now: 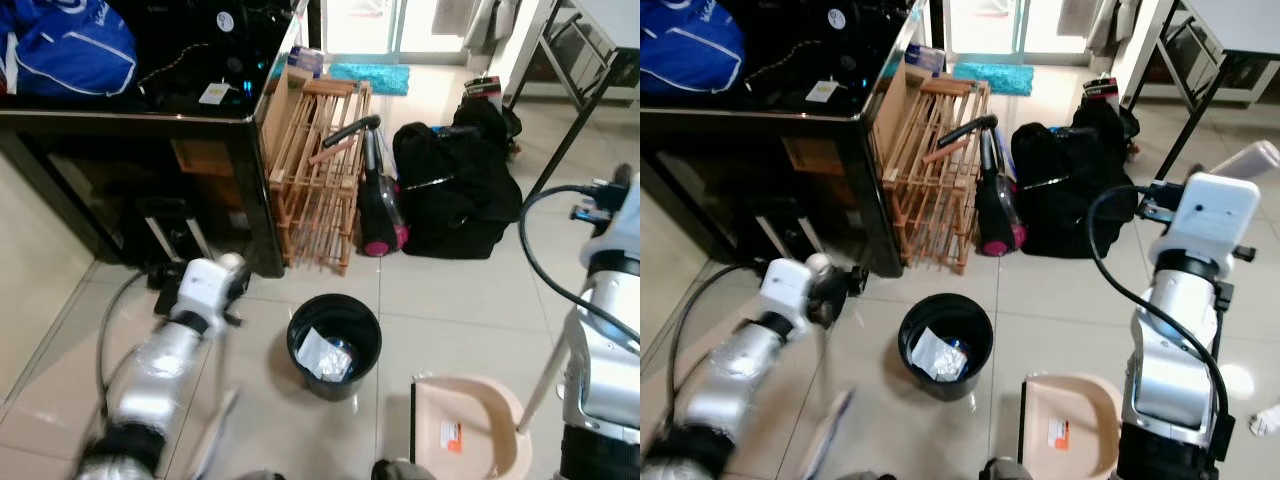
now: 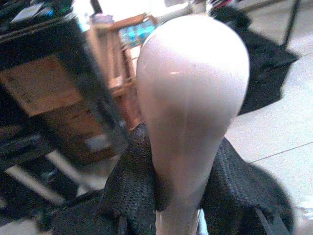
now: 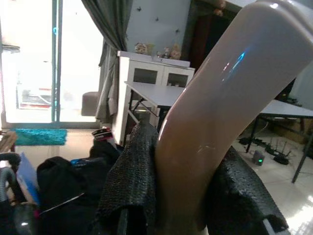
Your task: Sweep floor
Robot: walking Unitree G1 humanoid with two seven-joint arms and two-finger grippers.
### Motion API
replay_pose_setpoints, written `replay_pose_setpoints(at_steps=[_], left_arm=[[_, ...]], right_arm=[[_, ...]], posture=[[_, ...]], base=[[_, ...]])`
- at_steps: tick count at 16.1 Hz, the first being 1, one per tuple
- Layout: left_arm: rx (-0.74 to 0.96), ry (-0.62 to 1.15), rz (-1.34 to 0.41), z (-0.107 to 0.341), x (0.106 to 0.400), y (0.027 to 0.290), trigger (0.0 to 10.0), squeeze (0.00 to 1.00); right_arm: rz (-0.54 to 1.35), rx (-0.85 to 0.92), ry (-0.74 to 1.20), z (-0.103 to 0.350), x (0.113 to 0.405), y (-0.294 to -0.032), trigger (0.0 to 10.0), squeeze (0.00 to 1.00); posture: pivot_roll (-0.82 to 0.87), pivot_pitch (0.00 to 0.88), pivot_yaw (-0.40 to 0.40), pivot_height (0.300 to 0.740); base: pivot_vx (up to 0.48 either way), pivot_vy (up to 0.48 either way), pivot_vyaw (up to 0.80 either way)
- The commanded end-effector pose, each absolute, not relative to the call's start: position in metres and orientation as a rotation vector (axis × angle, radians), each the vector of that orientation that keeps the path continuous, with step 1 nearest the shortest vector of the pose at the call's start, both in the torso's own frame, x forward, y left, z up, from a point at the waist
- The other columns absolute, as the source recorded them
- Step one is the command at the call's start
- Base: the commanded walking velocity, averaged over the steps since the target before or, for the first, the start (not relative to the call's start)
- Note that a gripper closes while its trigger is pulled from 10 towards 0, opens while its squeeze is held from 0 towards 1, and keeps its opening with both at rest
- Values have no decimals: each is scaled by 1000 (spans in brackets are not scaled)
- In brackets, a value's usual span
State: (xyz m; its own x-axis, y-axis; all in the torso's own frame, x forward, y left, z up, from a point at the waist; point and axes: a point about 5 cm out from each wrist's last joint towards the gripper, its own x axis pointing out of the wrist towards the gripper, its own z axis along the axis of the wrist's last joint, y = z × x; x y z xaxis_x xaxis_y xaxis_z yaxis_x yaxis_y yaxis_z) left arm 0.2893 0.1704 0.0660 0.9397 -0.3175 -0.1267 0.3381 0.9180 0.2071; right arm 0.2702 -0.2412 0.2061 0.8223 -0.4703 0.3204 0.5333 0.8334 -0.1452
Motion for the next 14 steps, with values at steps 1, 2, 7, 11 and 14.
replay_pose_setpoints(at_steps=[1, 2, 7, 11, 14], left_arm=[[243, 46, -346, 85, 289, 159, 10000, 0], [243, 40, -349, 89, 286, 156, 10000, 0], [243, 73, -347, 111, 271, 146, 10000, 0], [243, 108, -335, 112, 264, 150, 10000, 0], [237, 123, -324, 115, 263, 148, 10000, 0]], right_arm=[[-526, -204, -300, 208, 271, -238, 10000, 0], [-523, -196, -300, 208, 272, -237, 10000, 0], [-501, -110, -288, 205, 273, -232, 10000, 0], [-461, -75, -286, 203, 272, -223, 10000, 0], [-439, -61, -275, 200, 272, -219, 10000, 0]], posture=[[-53, 101, 49, 740], [-53, 103, 49, 740], [-54, 113, 43, 740], [-61, 109, 33, 740], [-57, 122, 27, 740]], base=[[0, 0, 0], [0, 0, 0], [-49, 0, 0], [-264, 0, 0], [-276, 0, 0]])
